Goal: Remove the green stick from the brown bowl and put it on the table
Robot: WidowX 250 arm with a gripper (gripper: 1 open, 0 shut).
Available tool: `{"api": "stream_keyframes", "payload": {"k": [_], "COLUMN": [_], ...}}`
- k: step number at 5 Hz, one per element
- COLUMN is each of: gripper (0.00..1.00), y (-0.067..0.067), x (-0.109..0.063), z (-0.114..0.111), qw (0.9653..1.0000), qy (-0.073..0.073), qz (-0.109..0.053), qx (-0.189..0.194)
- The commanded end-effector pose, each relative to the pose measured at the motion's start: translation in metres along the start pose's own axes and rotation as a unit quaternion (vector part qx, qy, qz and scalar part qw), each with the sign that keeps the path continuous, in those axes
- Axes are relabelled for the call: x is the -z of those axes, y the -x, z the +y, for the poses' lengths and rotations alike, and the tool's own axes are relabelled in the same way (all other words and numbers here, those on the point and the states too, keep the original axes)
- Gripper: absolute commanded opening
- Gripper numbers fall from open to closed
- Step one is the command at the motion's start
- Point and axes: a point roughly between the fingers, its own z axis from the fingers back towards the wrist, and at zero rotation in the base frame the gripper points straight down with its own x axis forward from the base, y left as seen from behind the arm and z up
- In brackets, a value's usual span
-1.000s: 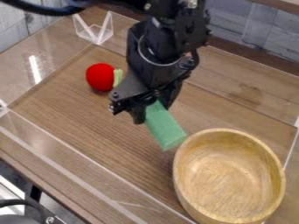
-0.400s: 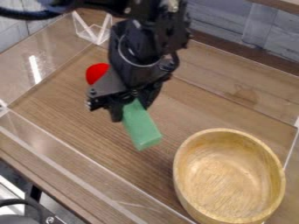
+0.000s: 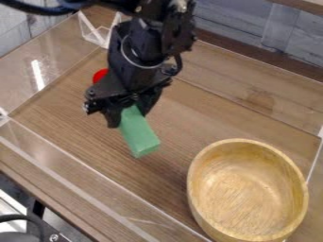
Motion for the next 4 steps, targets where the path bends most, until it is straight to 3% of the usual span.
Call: {"api": "stream_keyframes", "payload": {"k": [1, 2, 3, 4], "gripper": [0.00, 0.00, 0.00, 0.00], "y": [-0.005, -0.003, 0.004, 0.010], "x": [-0.002, 0.007, 0.022, 0.040], "z": [-0.006, -0.004, -0.005, -0.005], "qw": [0.9997, 0.9990, 0.9952, 0.9887], "qy": [0.007, -0.006, -0.009, -0.014], "qz": [-0.013, -0.017, -0.017, 0.002], "qx": [0.019, 0.042, 0.096, 0.150]}}
